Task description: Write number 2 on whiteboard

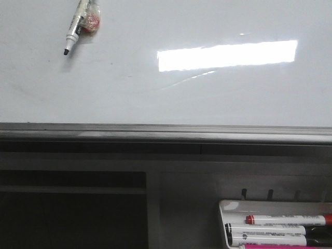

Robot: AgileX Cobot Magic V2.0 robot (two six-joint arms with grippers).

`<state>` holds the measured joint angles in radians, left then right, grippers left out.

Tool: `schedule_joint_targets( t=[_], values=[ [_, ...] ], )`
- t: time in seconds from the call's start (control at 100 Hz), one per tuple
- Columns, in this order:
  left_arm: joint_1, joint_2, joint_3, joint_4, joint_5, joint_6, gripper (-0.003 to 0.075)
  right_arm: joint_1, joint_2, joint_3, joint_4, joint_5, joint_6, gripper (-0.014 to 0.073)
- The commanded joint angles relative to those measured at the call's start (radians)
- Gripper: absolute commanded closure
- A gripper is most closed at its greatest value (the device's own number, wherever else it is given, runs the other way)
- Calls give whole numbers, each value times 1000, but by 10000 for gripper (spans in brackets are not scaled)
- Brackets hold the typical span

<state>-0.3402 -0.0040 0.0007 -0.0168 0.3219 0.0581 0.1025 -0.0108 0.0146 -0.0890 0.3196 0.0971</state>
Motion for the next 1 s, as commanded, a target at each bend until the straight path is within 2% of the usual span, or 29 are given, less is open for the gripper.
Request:
schedule_joint_targets(
  t=[0.0,0.8,0.89,0.99],
  values=[
    [3,-25,11,-1,-74,-6,741,-7,-19,24,-20,-17,1,664],
    [3,-25,11,-1,-84,-6,741,-7,-19,24,-20,-26,1,664],
    [1,-25,11,-126,-149,-9,741,-7,-19,24,-78,-78,1,664],
    [-2,-25,11,-504,-258,-19,741,-7,-19,24,-119,-244,1,664]
  ],
)
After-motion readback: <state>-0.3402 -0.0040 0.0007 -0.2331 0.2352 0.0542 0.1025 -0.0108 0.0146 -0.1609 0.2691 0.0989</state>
